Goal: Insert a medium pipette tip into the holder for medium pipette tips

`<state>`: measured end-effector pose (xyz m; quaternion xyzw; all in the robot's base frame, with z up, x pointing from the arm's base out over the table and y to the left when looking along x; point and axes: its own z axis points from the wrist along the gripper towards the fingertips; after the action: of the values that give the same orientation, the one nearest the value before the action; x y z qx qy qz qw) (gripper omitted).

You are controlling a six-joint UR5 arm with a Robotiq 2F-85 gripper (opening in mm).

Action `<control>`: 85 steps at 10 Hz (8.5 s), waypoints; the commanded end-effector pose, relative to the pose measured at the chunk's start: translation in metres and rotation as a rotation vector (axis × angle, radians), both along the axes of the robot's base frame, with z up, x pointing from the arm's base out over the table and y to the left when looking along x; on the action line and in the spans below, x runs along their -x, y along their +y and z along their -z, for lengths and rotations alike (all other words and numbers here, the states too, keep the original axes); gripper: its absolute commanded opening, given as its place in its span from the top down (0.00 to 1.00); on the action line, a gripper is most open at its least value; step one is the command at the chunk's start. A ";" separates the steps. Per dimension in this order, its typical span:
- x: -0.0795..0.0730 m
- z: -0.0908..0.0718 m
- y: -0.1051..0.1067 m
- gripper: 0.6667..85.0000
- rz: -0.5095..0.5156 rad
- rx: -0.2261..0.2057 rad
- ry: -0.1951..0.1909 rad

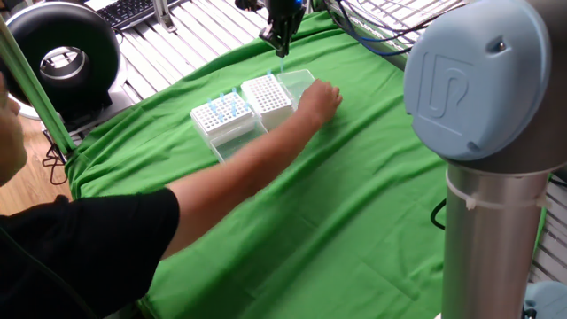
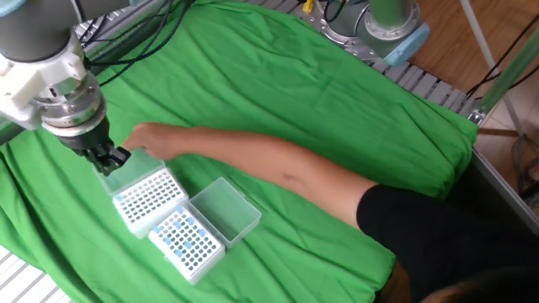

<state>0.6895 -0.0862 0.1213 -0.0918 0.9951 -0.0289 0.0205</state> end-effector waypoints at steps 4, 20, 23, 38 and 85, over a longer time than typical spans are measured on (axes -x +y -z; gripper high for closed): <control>0.009 -0.018 0.020 1.00 0.104 0.024 0.045; -0.036 -0.006 0.083 1.00 0.197 -0.032 -0.031; -0.038 0.001 0.075 1.00 0.168 -0.031 -0.045; -0.025 0.010 0.070 1.00 0.161 -0.038 -0.047; -0.030 0.054 0.190 0.74 0.330 -0.126 -0.067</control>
<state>0.7228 0.1047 0.0691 0.0748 0.9954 0.0230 0.0549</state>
